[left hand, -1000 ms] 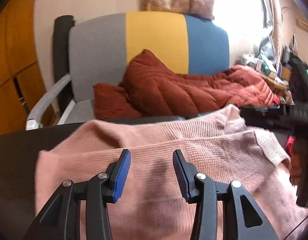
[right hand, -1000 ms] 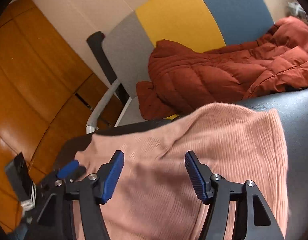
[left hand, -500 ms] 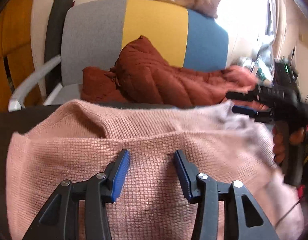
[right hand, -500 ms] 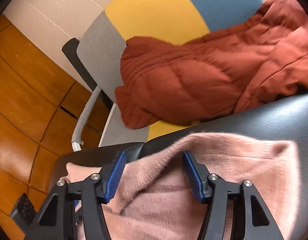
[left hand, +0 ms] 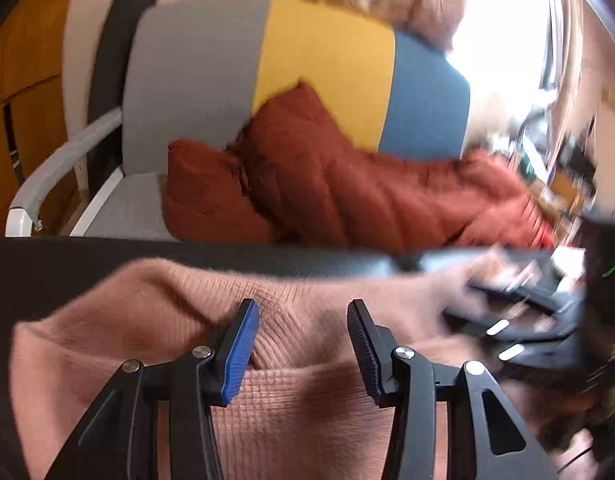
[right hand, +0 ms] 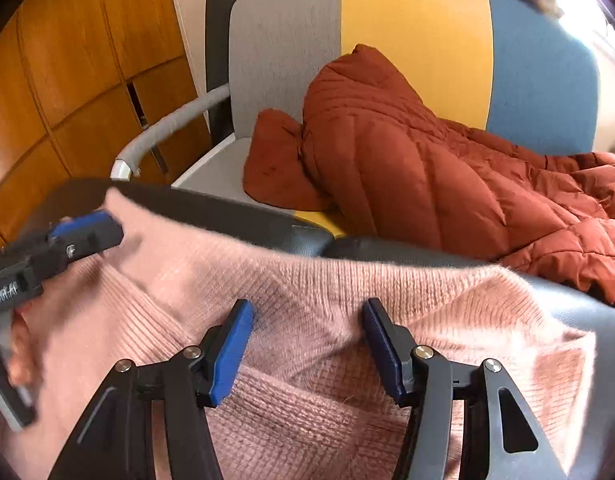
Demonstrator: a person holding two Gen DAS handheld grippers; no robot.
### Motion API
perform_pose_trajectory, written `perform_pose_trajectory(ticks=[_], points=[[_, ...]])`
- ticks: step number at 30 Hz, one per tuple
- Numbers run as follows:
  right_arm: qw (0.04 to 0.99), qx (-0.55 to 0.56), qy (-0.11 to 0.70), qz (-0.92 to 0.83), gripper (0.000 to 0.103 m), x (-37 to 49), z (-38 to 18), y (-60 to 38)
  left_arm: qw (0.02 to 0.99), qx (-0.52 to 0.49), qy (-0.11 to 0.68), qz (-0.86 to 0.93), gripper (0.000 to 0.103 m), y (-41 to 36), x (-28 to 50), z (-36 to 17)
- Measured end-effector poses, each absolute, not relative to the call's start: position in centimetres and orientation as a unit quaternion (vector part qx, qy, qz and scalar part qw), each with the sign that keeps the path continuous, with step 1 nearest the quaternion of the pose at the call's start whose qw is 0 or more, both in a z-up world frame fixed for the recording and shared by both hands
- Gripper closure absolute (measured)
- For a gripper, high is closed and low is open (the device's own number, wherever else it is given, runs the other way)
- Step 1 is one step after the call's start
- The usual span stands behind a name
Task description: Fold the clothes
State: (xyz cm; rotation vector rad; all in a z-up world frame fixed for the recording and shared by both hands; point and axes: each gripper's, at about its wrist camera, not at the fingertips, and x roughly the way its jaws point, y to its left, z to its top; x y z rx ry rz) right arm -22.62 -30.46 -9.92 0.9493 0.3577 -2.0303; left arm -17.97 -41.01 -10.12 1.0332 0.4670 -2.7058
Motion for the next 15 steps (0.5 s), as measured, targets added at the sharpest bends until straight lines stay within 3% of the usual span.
perform_pose_trajectory(ticks=[4, 9, 15], points=[[0.417, 0.381, 0.149, -0.812, 0.045, -23.1, -10.3, -30.8, 0.092, 0.358, 0.195, -0.909, 0.056, -42.9, -18.7, -11.7], [0.400, 0.371, 0.171, -0.820, 0.045, -22.9, -10.4, -31.7, 0.119, 0.367, 0.165, -0.908, 0.056, -41.9, -19.1, -11.6], [0.401, 0.369, 0.133, -0.828, 0.043, -21.8, -7.6, -29.1, 0.160, 0.352, 0.159, -0.908, 0.053, -40.6, -15.1, -8.1]])
